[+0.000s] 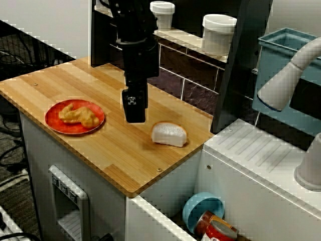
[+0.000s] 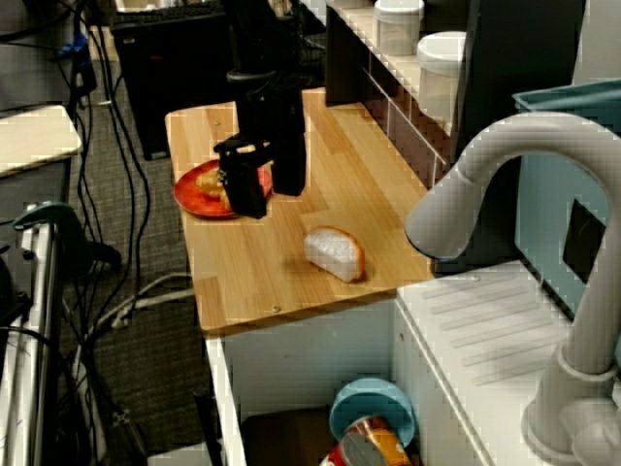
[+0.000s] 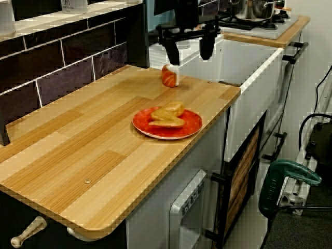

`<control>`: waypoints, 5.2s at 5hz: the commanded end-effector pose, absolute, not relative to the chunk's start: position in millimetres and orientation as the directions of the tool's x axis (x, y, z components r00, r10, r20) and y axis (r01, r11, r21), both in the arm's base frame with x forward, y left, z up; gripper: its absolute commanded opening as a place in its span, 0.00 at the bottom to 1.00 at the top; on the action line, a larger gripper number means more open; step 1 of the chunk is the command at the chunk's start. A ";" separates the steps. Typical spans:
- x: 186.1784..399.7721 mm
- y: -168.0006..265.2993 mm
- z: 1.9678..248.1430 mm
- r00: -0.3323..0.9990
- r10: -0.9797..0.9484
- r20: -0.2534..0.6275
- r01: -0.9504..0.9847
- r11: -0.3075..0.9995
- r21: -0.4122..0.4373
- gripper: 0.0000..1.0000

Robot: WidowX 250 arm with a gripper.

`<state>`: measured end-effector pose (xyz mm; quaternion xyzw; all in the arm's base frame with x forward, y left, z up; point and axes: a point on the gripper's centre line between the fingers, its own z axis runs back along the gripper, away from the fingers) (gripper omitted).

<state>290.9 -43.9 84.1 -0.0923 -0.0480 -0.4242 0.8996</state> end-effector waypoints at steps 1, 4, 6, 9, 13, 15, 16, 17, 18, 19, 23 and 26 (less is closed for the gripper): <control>314.4 -59.4 80.2 0.679 -0.701 0.220 0.723 0.690 -0.034 1.00; 334.8 -76.0 69.4 0.718 -0.654 0.237 0.678 0.735 -0.026 1.00; 335.2 -80.8 57.8 0.716 -0.663 0.218 0.683 0.730 -0.021 1.00; 336.5 -73.9 59.4 0.727 -0.649 0.226 0.672 0.739 -0.038 1.00; 330.8 -70.9 51.6 0.731 -0.642 0.229 0.664 0.747 -0.024 0.00; 327.4 -51.0 58.1 0.724 -0.641 0.255 0.655 0.754 0.036 0.00; 327.3 -41.5 59.5 0.727 -0.634 0.264 0.637 0.766 0.088 0.00; 328.9 -33.7 68.8 0.727 -0.626 0.282 0.612 0.777 0.147 0.00; 327.0 -25.6 75.2 0.728 -0.609 0.315 0.571 0.792 0.214 0.00; 330.1 -21.8 73.3 0.728 -0.608 0.317 0.555 0.794 0.250 0.00; 322.3 -23.6 51.4 0.665 -0.697 0.266 0.579 0.707 0.406 0.00; 314.2 -26.2 45.7 0.643 -0.724 0.250 0.594 0.678 0.433 0.00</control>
